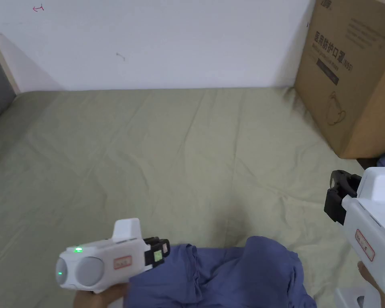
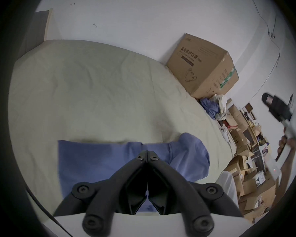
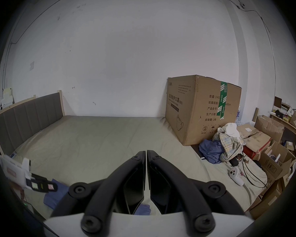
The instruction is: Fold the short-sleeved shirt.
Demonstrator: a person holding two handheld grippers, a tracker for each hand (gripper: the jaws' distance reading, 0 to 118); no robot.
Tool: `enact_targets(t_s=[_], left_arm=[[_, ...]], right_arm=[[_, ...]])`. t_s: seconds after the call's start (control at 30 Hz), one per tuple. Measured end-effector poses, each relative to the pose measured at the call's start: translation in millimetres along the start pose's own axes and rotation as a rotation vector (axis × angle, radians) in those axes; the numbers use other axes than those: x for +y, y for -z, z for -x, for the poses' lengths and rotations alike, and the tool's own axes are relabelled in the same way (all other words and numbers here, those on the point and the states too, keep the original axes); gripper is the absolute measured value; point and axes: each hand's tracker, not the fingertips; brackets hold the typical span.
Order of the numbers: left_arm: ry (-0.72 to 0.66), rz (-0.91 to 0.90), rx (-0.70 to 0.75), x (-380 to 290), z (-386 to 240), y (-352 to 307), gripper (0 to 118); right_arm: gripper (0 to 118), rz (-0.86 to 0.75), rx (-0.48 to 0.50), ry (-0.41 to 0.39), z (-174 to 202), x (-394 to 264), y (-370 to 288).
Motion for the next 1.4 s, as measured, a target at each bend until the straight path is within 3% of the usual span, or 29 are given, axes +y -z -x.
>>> enact_targets(t_s=[0.13, 0.23, 0.33, 0.4, 0.43, 0.47, 0.5, 0.63, 0.77, 0.97, 1.1, 1.2, 1.4], left_arm=[[-0.098, 0.021, -0.026, 10, 45, -17, 0], [-0.175, 0.094, -0.023, 7, 76, -16, 8], [-0.199, 0.121, -0.010, -2, 104, -12, 33], [-0.225, 0.158, 0.003, -10, 115, -5, 73], [-0.233, 0.172, 0.005, -13, 121, -1, 88], [-0.234, 0.180, 0.011, -16, 124, 1, 97], [-0.237, 0.180, 0.014, -20, 125, 3, 98], [-0.263, 0.201, 0.025, -28, 136, 12, 95], [-0.280, 0.199, -0.005, -31, 143, 21, 60], [-0.245, 0.220, 0.009, -29, 139, 35, 46], [-0.249, 0.214, -0.010, -29, 138, 32, 16], [-0.179, 0.190, 0.023, -26, 121, 25, 11], [-0.165, 0.159, 0.037, -13, 116, -4, 9]], right_arm=[[2, 0.000, 0.015, -0.006, 8, 1, 2], [2, 0.003, 0.024, -0.011, 12, 0, 4], [2, 0.008, 0.034, -0.015, 16, 0, 5], [2, 0.014, 0.036, -0.017, 18, -1, 6], [2, 0.017, 0.036, -0.019, 19, -1, 6], [2, 0.020, 0.035, -0.022, 19, -1, 7], [2, 0.024, 0.035, -0.024, 20, -1, 8], [2, 0.033, 0.029, -0.035, 21, -2, 9], [2, 0.043, 0.026, -0.040, 22, -3, 12], [2, 0.060, 0.026, -0.043, 24, -6, 16], [2, 0.064, 0.030, -0.042, 24, -7, 18], [2, 0.062, 0.031, -0.041, 24, -5, 18], [2, 0.048, 0.029, -0.045, 23, 0, 18]])
